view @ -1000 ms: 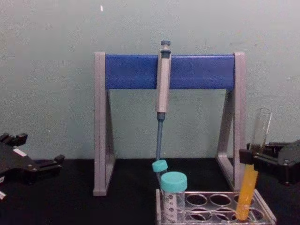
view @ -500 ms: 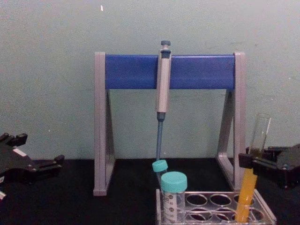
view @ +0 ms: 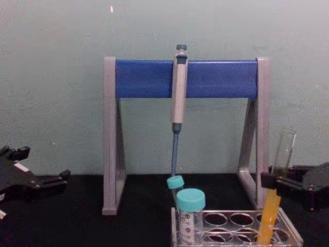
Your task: Pick up the test tube from the test tube rack, shake it, then place it back into the test tube rack.
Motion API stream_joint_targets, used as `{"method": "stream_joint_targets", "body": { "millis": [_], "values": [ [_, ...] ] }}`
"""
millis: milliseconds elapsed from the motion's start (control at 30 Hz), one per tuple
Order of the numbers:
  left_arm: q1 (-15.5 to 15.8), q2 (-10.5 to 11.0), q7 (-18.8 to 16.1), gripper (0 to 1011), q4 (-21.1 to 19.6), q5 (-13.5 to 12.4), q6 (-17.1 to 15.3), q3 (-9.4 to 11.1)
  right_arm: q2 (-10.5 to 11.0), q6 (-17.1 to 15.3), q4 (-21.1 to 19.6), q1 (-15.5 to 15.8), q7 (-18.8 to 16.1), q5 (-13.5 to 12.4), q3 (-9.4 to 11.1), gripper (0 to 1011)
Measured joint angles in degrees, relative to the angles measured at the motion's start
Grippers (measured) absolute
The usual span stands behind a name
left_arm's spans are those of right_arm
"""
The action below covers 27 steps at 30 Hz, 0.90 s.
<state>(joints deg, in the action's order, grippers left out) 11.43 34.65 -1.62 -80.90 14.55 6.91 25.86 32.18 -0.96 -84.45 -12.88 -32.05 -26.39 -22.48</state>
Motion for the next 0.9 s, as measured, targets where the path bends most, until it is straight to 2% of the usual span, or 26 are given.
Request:
{"method": "stream_joint_targets", "body": {
  "millis": [900],
  "values": [
    [0.0, 0.0, 0.0, 1001, 0.0, 0.0, 0.0, 0.0, -0.3, 0.2, 1.4, -0.4, -0.4, 0.0, -0.6, 229]
  ]
}}
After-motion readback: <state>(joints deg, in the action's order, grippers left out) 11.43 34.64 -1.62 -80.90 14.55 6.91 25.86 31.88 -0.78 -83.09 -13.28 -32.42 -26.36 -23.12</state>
